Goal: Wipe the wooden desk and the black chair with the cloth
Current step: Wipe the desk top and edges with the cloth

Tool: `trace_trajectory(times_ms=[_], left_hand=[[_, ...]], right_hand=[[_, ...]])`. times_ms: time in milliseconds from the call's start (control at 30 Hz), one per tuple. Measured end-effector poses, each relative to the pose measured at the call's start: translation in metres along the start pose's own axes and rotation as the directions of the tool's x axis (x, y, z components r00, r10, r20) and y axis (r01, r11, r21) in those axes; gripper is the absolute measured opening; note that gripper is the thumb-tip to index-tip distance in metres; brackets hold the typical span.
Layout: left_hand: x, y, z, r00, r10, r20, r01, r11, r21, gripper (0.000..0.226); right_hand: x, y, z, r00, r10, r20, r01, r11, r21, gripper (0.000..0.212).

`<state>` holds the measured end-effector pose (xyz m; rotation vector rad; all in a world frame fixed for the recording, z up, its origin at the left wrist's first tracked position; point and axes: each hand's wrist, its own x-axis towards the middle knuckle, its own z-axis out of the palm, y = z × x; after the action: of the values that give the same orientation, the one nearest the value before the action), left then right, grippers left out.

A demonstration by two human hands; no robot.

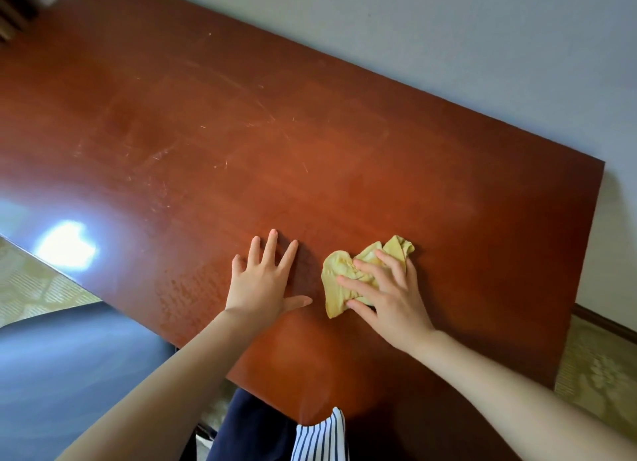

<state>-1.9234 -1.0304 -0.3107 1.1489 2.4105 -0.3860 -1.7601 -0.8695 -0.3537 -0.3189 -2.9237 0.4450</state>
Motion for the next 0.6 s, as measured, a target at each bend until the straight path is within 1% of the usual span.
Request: trace_trajectory(times_ms=[67, 167, 333, 467, 600], left_hand=[[0.001, -0.006, -0.003, 0.999, 0.005, -0.042, -0.005, 1.000, -0.009, 0.091], [0.003, -0.012, -0.006, 0.994, -0.019, -0.107, 0.012, 0.998, -0.064, 0.081], [-0.005, -0.015, -0.002, 0.984, -0.106, -0.140, 0.077, 0.978, -0.196, 0.072], [-0.006, -0.021, -0.003, 0.978, -0.145, -0.153, 0.106, 0.966, -0.237, 0.068], [0.000, -0.033, -0.008, 0.975, -0.141, -0.170, 0.087, 0.953, -0.290, 0.064]], right_hand=[[0.027, 0.004, -0.002, 0.999, 0.017, 0.033, -0.016, 0.999, -0.032, 0.035], [0.080, 0.011, -0.004, 0.991, 0.115, 0.063, -0.109, 0.991, -0.079, 0.036], [0.164, 0.023, -0.002, 0.964, 0.259, 0.063, -0.245, 0.954, -0.175, 0.040], [0.212, 0.022, -0.003, 0.947, 0.318, 0.041, -0.293, 0.910, -0.293, 0.043], [0.227, 0.013, -0.006, 0.930, 0.361, 0.068, -0.315, 0.878, -0.360, 0.042]])
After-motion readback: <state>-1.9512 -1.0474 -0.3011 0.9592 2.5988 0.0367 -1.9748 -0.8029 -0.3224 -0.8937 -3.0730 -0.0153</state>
